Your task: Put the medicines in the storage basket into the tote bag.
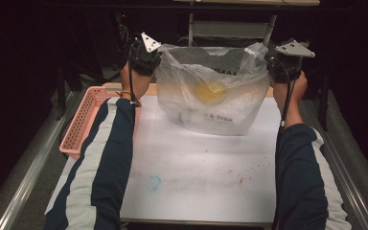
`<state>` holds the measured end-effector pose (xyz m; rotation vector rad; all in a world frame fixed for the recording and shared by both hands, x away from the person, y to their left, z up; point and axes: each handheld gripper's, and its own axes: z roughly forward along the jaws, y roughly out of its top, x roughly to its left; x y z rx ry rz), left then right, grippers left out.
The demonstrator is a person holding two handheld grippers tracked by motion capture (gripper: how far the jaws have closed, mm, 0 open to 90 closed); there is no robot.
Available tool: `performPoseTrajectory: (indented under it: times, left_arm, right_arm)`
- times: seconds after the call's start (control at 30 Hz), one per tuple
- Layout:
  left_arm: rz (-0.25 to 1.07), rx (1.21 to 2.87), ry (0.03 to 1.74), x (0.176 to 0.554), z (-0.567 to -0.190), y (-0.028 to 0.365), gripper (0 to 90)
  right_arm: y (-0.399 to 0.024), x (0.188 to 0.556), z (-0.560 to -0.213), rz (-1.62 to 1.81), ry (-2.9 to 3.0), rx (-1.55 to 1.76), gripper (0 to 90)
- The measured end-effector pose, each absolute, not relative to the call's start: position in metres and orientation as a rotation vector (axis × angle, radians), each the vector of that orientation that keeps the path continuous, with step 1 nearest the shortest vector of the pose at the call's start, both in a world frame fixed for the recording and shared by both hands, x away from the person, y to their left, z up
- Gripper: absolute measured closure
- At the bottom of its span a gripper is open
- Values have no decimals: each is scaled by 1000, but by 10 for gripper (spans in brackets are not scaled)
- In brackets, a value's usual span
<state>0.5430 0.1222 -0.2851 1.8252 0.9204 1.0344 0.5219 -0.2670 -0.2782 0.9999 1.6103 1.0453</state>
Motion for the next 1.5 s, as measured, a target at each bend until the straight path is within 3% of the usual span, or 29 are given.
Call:
performPoseTrajectory:
  times: [0.13, 0.3, 0.57, 0.7, 0.97, 1.1, 1.27, 1.5]
  left_arm:
    - [1015, 1849, 932, 546, -290, 118, 813]
    - [1005, 1853, 936, 543, -289, 117, 754]
    - [950, 1812, 973, 530, -280, 123, 398]
    - [938, 1810, 949, 524, -275, 126, 329]
    - [949, 1801, 909, 512, -273, 135, 322]
    - [957, 1807, 874, 499, -286, 140, 246]
    - [915, 1775, 821, 476, -303, 151, 244]
    - [964, 1790, 743, 446, -324, 164, 242]
  right_arm:
    - [-264, 526, -281, 1050, 1586, 1034, 813]
    - [-262, 518, -277, 1074, 1563, 1061, 558]
    - [-271, 495, -262, 1145, 1579, 1012, 429]
    - [-275, 489, -259, 1163, 1608, 1018, 401]
    - [-274, 474, -261, 1212, 1622, 1006, 374]
    - [-270, 468, -273, 1209, 1650, 989, 363]
    - [-261, 455, -292, 1205, 1682, 962, 356]
    - [-252, 435, -316, 1220, 1712, 921, 338]
